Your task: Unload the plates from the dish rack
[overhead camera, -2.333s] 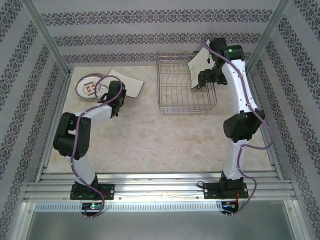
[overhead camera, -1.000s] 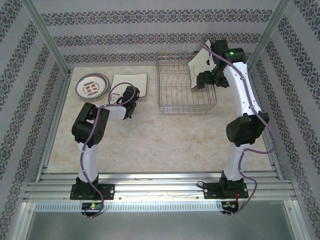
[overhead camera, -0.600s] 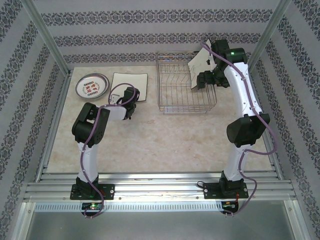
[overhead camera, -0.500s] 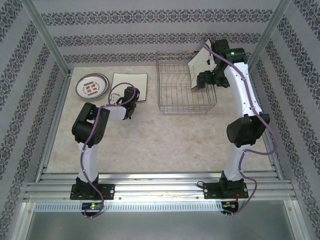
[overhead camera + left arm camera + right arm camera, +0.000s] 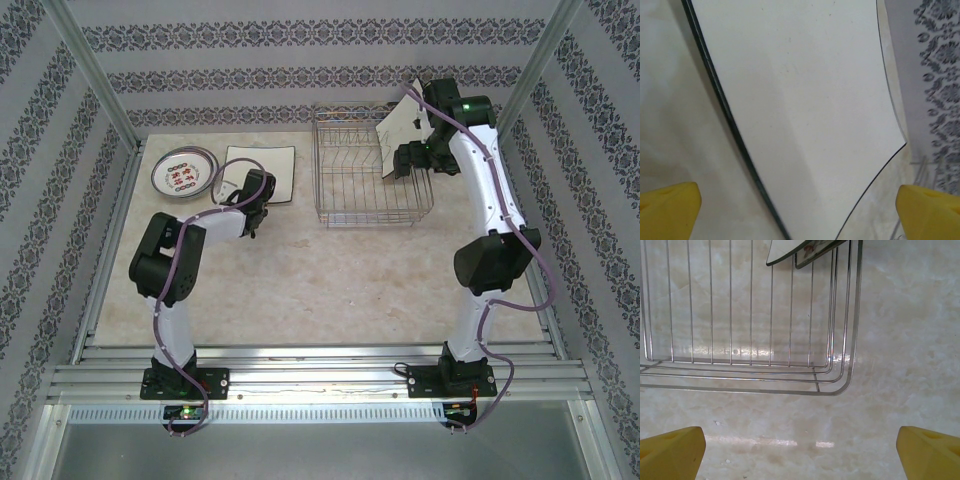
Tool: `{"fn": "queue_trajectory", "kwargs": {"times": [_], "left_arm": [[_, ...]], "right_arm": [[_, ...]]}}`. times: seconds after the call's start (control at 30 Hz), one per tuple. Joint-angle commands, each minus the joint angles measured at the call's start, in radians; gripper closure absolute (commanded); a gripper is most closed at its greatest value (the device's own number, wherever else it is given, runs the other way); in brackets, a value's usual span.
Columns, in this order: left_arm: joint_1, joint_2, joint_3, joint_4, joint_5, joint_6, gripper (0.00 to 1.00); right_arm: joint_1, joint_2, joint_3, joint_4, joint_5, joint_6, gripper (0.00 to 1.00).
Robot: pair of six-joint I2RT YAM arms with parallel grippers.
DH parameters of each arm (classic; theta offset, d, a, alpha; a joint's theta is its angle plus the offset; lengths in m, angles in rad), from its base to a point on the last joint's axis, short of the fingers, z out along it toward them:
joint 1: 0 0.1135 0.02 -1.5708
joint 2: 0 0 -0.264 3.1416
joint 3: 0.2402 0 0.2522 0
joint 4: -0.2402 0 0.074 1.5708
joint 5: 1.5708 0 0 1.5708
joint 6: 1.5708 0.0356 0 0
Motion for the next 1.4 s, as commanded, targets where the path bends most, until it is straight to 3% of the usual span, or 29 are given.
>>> {"fn": "queue_trajectory", "kwargs": {"times": [0.0, 0.17, 0.37, 0.5, 0.63, 0.8, 1.37], "left_arm": [[-0.011, -0.095, -0.007, -0.186, 0.009, 0.186, 0.00], [-0.006, -0.168, 0.128, -0.408, 0.095, 0.592, 0.00], [0.054, -0.097, 0.506, -0.869, 0.335, 1.042, 0.00], [0.062, 0.038, 0.872, -1.251, 0.275, 1.226, 0.00], [0.081, 0.156, 1.151, -1.449, 0.251, 1.299, 0.00], [0.122, 0.238, 1.317, -1.511, 0.332, 1.333, 0.00], [0.202, 0.314, 1.337, -1.467, 0.369, 1.328, 0.00]], "right_arm": [[-0.010, -0.070, -0.005, -0.010, 0.005, -0.001, 0.02], [-0.010, -0.057, 0.051, -0.008, 0.015, 0.018, 0.02], [-0.010, 0.075, 0.267, -0.040, 0.036, 0.027, 0.02], [-0.011, 0.192, 0.465, -0.059, 0.090, 0.031, 0.02], [-0.012, 0.234, 0.470, 0.038, 0.126, 0.032, 0.02], [-0.010, 0.271, 0.459, 0.157, 0.125, 0.020, 0.02], [-0.005, 0.437, 0.493, 0.340, 0.225, 0.050, 0.02]]}}
